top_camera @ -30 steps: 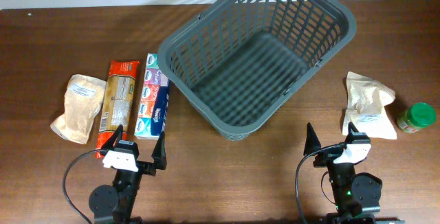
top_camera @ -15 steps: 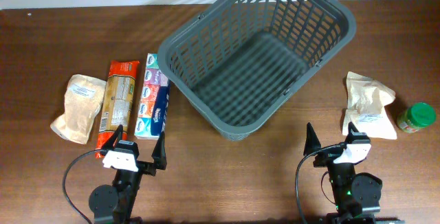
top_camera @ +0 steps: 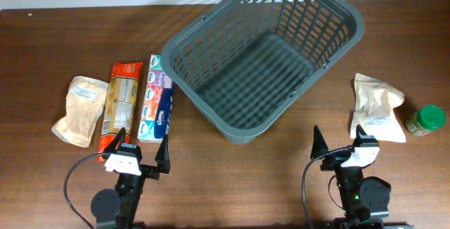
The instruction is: Pack container
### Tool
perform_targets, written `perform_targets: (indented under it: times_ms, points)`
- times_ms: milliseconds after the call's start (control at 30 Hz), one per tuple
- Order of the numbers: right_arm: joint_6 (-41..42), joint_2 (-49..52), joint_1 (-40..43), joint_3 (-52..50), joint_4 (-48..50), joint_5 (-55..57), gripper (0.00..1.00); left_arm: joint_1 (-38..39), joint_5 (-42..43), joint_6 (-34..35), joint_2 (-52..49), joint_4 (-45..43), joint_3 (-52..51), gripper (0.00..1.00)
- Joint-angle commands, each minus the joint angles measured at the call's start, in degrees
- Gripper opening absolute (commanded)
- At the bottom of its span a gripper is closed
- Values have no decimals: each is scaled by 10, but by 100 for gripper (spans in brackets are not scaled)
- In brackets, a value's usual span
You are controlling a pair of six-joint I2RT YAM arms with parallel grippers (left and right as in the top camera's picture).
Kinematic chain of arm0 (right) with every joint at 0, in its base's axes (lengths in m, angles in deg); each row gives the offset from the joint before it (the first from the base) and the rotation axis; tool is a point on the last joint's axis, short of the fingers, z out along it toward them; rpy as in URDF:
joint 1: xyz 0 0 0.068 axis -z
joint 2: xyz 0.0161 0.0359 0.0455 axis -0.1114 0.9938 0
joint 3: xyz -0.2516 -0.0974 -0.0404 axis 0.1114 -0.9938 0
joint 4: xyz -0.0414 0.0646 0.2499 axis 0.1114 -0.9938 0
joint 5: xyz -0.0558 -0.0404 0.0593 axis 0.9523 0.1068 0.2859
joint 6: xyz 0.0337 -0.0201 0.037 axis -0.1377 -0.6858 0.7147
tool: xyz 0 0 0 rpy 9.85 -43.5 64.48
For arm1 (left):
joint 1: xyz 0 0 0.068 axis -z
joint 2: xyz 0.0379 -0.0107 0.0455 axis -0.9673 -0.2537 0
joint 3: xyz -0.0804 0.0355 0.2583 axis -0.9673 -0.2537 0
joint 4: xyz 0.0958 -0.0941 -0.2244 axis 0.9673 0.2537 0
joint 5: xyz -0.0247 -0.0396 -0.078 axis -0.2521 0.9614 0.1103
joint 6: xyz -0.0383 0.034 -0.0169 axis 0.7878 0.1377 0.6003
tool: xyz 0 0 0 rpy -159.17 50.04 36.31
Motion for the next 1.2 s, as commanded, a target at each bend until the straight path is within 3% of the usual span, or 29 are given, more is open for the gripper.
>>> perform_targets:
  times_ms: [0,133,300,367,500,600,733,833,900,1167]
  points:
    - [4,-4,2,-3,-4,0,98,0,43,4,5,0,-4,99]
    - [5,-4,2,-3,-3,-1,99,0,154,4,4,-2,-3,99]
    - [5,-4,2,-3,5,-88,99,0,260,4,4,-2,-3,99]
    - [5,-4,2,-2,12,-139,99,0,285,19,4,1,-3,99]
    - [7,-4,2,15,13,-213,99,0,299,115,4,1,3,99]
    - [7,-4,2,54,-9,-221,99,0,306,125,1,5,33,99]
    - [2,10,2,171,-162,-165,99,0,290,125,-35,19,114,99]
    - [-12,51,2,297,-289,-107,99,0,273,121,-97,82,208,99]
    - [-43,96,2,390,-358,-101,99,0,274,116,-161,144,292,99]
    - [-43,317,2,696,-614,-76,99,0,302,85,-379,327,573,99]
